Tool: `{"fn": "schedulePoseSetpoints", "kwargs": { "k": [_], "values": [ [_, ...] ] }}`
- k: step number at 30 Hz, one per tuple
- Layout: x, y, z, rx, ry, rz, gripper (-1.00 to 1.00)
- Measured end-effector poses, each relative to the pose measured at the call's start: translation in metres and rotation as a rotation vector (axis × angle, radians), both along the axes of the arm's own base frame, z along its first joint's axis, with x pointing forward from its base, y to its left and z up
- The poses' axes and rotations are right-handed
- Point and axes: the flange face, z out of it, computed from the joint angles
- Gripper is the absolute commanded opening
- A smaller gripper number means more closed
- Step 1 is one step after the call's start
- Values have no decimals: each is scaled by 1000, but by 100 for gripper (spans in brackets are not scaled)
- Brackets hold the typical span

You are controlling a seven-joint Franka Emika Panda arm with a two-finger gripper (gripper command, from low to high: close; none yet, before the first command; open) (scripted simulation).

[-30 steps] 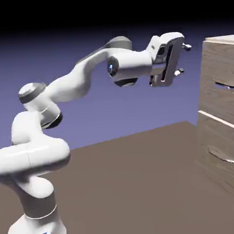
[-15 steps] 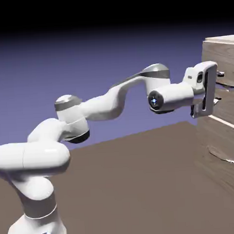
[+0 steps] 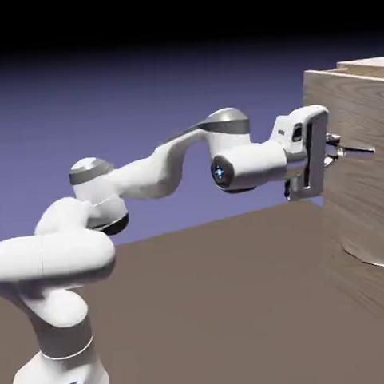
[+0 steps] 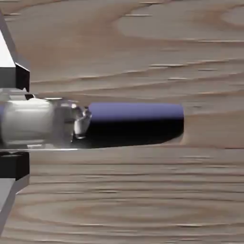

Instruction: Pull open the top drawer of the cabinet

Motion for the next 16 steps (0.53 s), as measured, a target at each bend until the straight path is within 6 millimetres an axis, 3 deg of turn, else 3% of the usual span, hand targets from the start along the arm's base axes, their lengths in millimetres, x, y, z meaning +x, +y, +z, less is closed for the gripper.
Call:
{"fn": "schedulePoseSetpoints", "kwargs": {
  "k": [12,13,15,16],
  "values": [
    [-144,0,0,0,0,0,-100],
    [-145,0,0,0,0,0,100],
    [-145,0,0,0,-3,0,100],
    [-159,1,1,-2,-4,0,100]
  ]
}}
